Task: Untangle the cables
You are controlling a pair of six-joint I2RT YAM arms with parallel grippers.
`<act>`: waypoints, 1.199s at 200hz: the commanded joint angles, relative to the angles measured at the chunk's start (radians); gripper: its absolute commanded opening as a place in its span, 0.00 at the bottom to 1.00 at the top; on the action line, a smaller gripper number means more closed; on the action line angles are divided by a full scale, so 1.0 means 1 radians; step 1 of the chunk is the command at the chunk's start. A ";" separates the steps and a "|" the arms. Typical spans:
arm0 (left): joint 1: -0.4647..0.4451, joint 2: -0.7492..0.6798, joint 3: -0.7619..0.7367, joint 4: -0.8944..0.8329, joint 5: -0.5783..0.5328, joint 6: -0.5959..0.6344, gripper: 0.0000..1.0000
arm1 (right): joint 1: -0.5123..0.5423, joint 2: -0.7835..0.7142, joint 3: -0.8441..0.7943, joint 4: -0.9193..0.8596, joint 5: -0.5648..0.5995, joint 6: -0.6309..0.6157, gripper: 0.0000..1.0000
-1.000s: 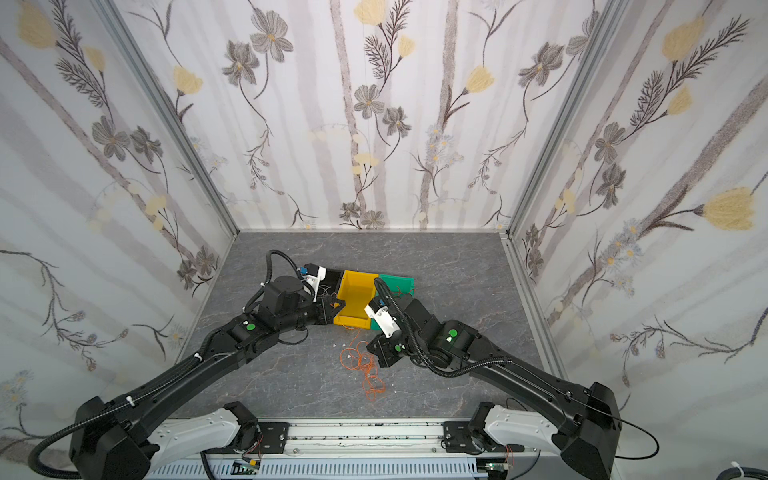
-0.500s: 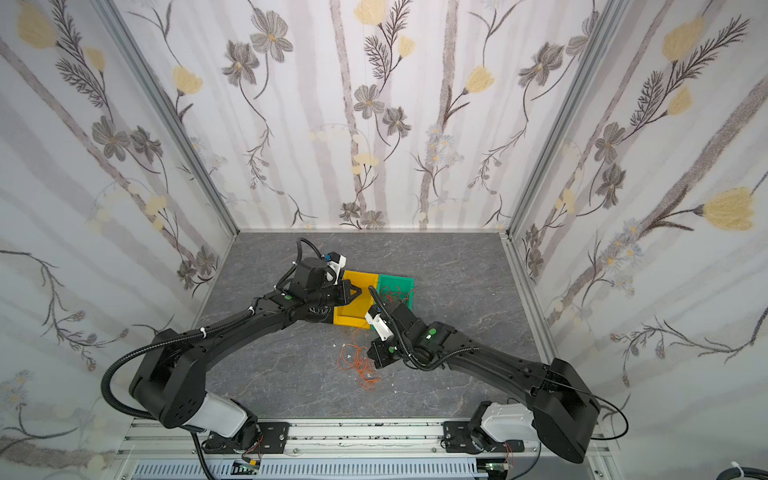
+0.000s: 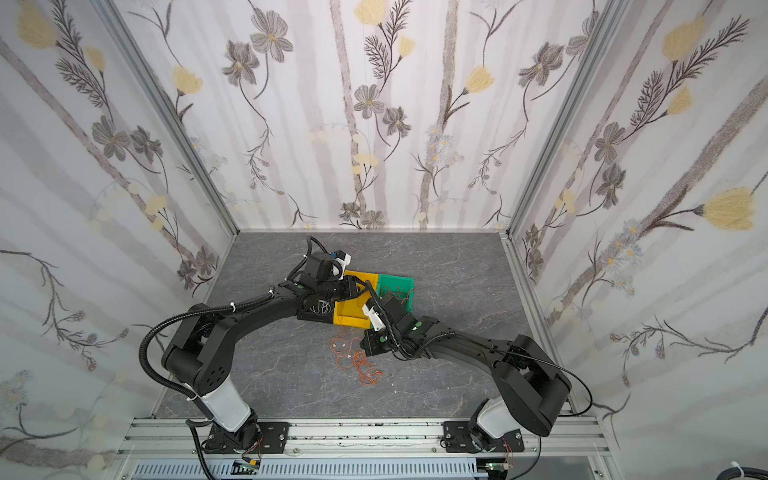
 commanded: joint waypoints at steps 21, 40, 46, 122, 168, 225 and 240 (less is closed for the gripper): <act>0.027 -0.085 -0.007 -0.109 -0.067 0.047 0.64 | -0.028 0.011 0.020 0.081 -0.029 0.056 0.01; 0.045 -0.173 -0.035 -0.138 -0.084 0.061 0.69 | -0.034 0.004 0.033 0.082 -0.031 0.060 0.01; 0.052 -0.205 -0.048 -0.145 -0.089 0.063 0.70 | -0.035 0.001 0.035 0.084 -0.034 0.062 0.01; 0.086 -0.690 -0.350 -0.148 -0.126 -0.038 0.60 | -0.062 -0.043 0.001 0.209 -0.045 0.188 0.01; 0.056 -0.916 -0.530 -0.059 0.027 -0.089 0.58 | -0.062 -0.027 -0.019 0.269 -0.049 0.245 0.01; -0.086 -0.915 -0.641 -0.100 -0.074 -0.130 0.51 | -0.110 -0.002 -0.053 0.344 -0.047 0.314 0.01; -0.132 -0.896 -0.656 -0.093 -0.096 -0.123 0.51 | -0.112 0.002 -0.054 0.354 -0.049 0.318 0.01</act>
